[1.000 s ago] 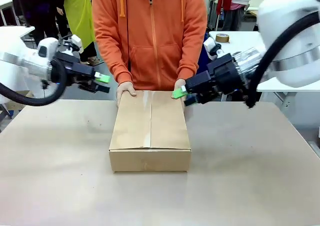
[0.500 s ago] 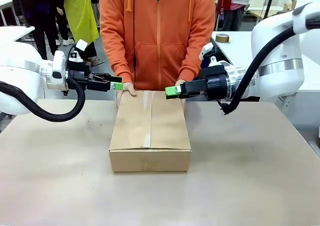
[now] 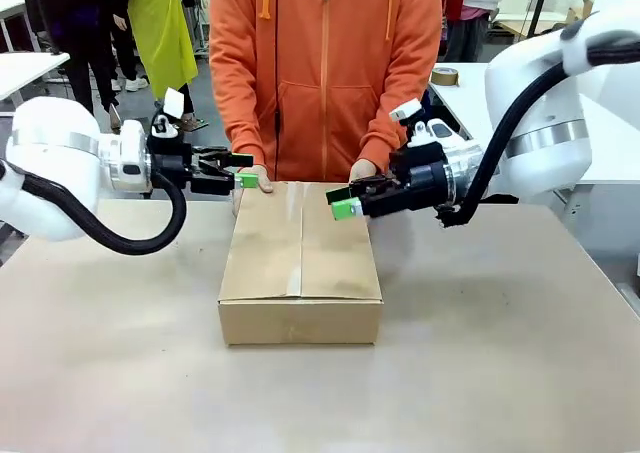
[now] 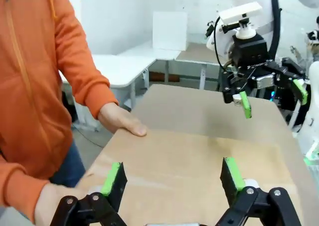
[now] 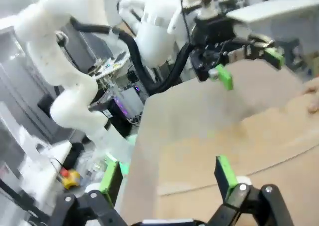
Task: Pack the gift set into the box.
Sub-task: Press and hold the closed box until the human finishes sealing it.
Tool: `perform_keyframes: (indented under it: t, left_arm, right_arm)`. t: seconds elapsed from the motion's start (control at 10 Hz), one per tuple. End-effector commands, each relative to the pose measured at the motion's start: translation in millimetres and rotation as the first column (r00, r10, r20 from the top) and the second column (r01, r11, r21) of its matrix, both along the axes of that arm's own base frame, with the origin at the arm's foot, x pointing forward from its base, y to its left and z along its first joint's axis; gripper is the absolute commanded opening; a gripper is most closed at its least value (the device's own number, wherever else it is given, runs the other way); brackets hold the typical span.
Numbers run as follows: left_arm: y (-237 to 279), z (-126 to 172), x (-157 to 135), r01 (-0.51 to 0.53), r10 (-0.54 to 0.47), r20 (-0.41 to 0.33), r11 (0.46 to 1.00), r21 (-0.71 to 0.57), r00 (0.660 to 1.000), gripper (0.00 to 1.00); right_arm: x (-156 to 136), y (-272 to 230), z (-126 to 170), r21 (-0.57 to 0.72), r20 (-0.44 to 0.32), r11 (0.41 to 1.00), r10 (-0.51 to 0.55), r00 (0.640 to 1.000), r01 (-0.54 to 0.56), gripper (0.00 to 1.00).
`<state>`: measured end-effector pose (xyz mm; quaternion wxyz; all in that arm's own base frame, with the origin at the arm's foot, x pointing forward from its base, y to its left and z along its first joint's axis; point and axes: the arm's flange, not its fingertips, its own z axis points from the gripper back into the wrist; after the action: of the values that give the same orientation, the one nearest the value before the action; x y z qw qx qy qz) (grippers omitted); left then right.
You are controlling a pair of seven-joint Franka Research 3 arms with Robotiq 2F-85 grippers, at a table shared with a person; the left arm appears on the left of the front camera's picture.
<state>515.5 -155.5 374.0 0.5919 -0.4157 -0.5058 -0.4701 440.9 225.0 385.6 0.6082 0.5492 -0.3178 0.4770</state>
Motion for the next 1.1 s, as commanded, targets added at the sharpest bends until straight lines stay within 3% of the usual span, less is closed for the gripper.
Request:
perform_keyframes:
  t: [0.0, 0.1, 0.2, 0.3, 0.5, 0.7, 0.9, 1.0]
  left_arm:
    - [-10.2, -24.5, -1.0, -0.013, 0.016, 0.172, 1.0, -0.021, 0.985, 1.0]
    - [-14.6, -35.8, 2.6, 0.054, -0.052, 0.225, 0.999, 0.0, 0.973, 1.0]
    - [-18.6, -47.7, 3.3, 0.128, -0.132, 0.197, 0.991, 0.031, 0.972, 1.0]
    - [-24.6, -58.1, 4.3, 0.153, -0.165, 0.224, 0.986, 0.067, 0.961, 1.0]
    - [-31.3, -69.4, 2.1, 0.263, -0.29, 0.19, 0.952, 0.155, 0.938, 1.0]
    - [-35.5, -69.1, 5.7, 0.258, -0.284, 0.176, 0.953, 0.159, 0.942, 1.0]
    - [-40.3, -72.7, 10.4, 0.23, -0.258, 0.146, 0.955, 0.186, 0.955, 1.0]
    - [-41.0, -74.1, 11.7, 0.225, -0.255, 0.133, 0.952, 0.206, 0.958, 1.0]
  right_arm:
    - [21.8, -4.6, -33.0, 0.022, 0.14, 0.997, 0.071, 0.988, -0.075, 1.0]
    - [26.3, -0.2, -44.7, -0.08, 0.133, 0.997, 0.003, 0.991, 0.007, 1.0]
    - [27.1, 10.7, -48.0, -0.077, 0.165, 0.997, -0.008, 0.986, 0.021, 1.0]
    - [29.8, 19.9, -54.9, -0.131, 0.187, 0.991, -0.007, 0.982, 0.032, 1.0]
    - [40.3, 23.6, -79.5, -0.18, 0.161, 0.984, 0.018, 0.987, 0.012, 1.0]
    - [46.8, 16.3, -89.1, -0.197, 0.201, 0.98, 0.013, 0.98, 0.028, 1.0]
    - [52.5, 12.2, -97.5, -0.137, 0.224, 0.99, 0.069, 0.972, -0.038, 1.0]
    - [54.7, 8.6, -94.3, -0.126, 0.291, 0.992, 0.067, 0.954, -0.031, 1.0]
